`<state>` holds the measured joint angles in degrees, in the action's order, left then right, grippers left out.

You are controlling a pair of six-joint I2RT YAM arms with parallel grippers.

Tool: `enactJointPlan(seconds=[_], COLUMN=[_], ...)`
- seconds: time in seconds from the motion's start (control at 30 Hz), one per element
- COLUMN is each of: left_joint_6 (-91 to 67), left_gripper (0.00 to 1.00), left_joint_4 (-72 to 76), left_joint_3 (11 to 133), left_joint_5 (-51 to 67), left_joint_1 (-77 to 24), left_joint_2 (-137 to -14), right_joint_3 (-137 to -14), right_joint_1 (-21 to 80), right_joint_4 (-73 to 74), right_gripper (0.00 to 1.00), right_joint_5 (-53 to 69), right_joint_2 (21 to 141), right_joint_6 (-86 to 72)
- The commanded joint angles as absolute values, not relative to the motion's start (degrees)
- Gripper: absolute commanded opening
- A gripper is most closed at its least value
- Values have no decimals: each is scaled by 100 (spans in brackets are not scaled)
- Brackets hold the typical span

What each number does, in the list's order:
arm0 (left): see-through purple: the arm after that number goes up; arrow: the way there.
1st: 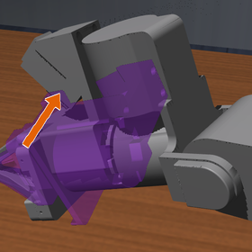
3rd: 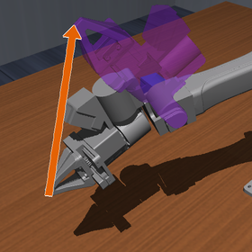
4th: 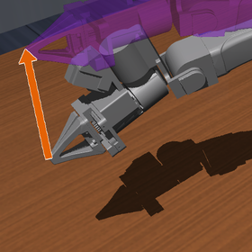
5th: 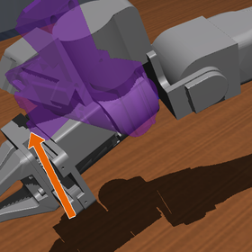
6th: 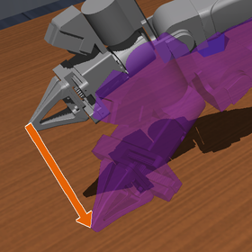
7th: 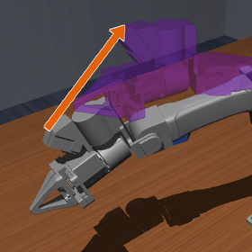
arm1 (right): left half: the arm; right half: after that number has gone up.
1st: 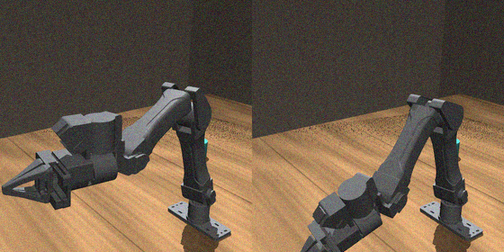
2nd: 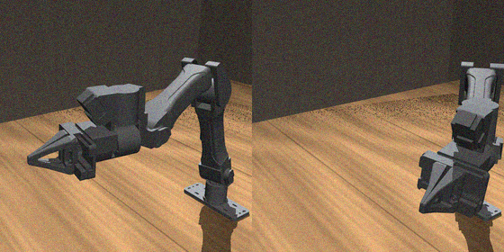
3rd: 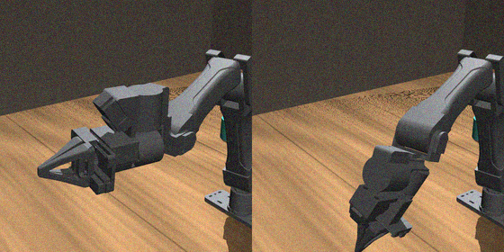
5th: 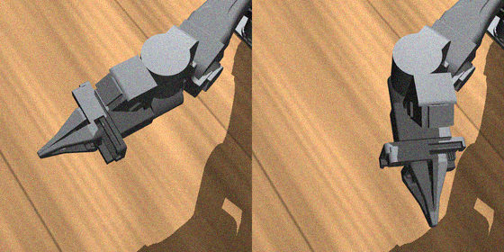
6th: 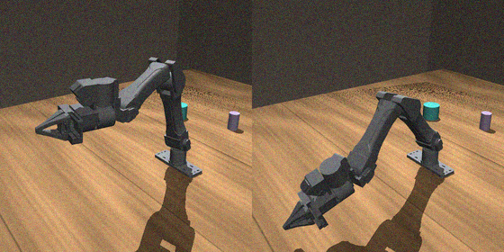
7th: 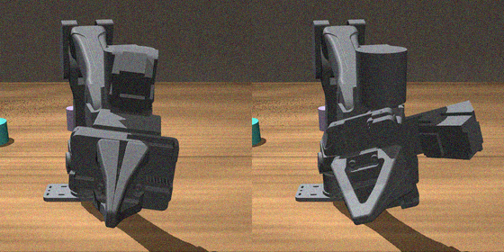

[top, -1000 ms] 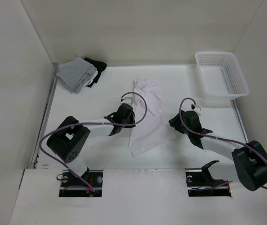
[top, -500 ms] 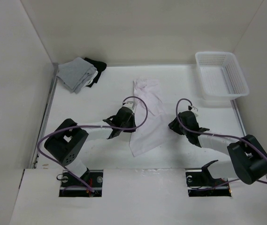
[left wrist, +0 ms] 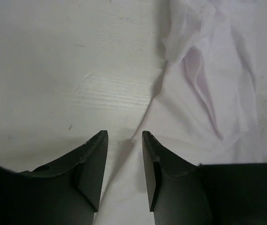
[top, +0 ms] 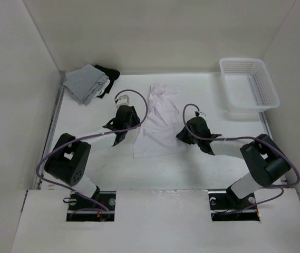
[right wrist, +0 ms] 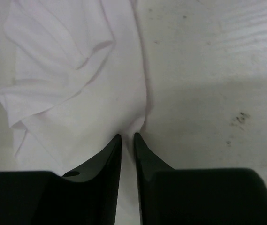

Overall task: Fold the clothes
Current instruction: Flatten the tank top out

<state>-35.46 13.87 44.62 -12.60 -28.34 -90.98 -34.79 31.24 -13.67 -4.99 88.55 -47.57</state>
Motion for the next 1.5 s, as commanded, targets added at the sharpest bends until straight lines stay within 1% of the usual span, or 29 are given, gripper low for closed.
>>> enactJointPlan(seconds=[0.0, 0.07, 0.17, 0.23, 0.33, 0.43, 0.5, 0.6, 0.73, 0.97, 1.13, 1.2, 1.27, 1.3, 1.47], left_joint_6=[-3515, -3638, -4120, -4437, -4991, -5325, -5405, -5423, -5519, -5599, -5555, -5546, -5485, -5458, -5256], left_gripper=[32, 28, 27, 28, 32, 36, 38, 37, 36, 31, 20, 14, 7, 5, 4], left_joint_4=[1180, 714, -224, -832, -1554, -1644, -1591, -1573, -1311, -748, -598, -536, -527, -527, -475], left_joint_3=[3782, 3281, 2727, 2602, 2496, 2400, 2347, 2312, 2198, 2092, 2101, 2118, 2241, 2337, 2935], left_joint_5=[-1511, -1564, -1521, -1494, -1389, -1126, -1046, -949, -1124, -1107, -915, -844, -800, -817, -940], left_joint_1=[-2790, -2851, -3184, -3440, -3826, -4047, -4030, -3994, -3951, -3819, -3819, -3801, -3757, -3731, -3485], left_joint_2=[-8246, -7772, -7078, -6760, -6303, -6021, -6064, -6292, -6390, -6627, -6794, -6803, -6698, -6584, -5820], right_joint_3=[-3902, -3902, -3736, -3630, -3525, -3446, -3393, -3358, -3357, -3313, -3313, -3313, -3279, -3252, -3234], right_joint_1=[3247, 3256, 3213, 3107, 3037, 3036, 3028, 3010, 3036, 3019, 3010, 2975, 2896, 2861, 2887], right_joint_4=[-1767, -1784, -1959, -2065, -2136, -2144, -2153, -2162, -2162, -2206, -2224, -2171, -2110, -2048, -1539], right_gripper=[28, 34, 37, 37, 38, 38, 38, 38, 38, 38, 39, 40, 41, 42, 46], right_joint_5=[-422, -483, -510, -484, -431, -431, -431, -431, -431, -431, -439, -483, -527, -571, -747], right_joint_2=[8938, 8930, 8807, 8728, 8622, 8534, 8473, 8403, 8385, 8402, 8481, 8499, 8508, 8499, 8350], right_joint_6=[-4632, -4606, -4553, -4526, -4509, -4500, -4500, -4500, -4500, -4509, -4509, -4509, -4526, -4544, -4562])
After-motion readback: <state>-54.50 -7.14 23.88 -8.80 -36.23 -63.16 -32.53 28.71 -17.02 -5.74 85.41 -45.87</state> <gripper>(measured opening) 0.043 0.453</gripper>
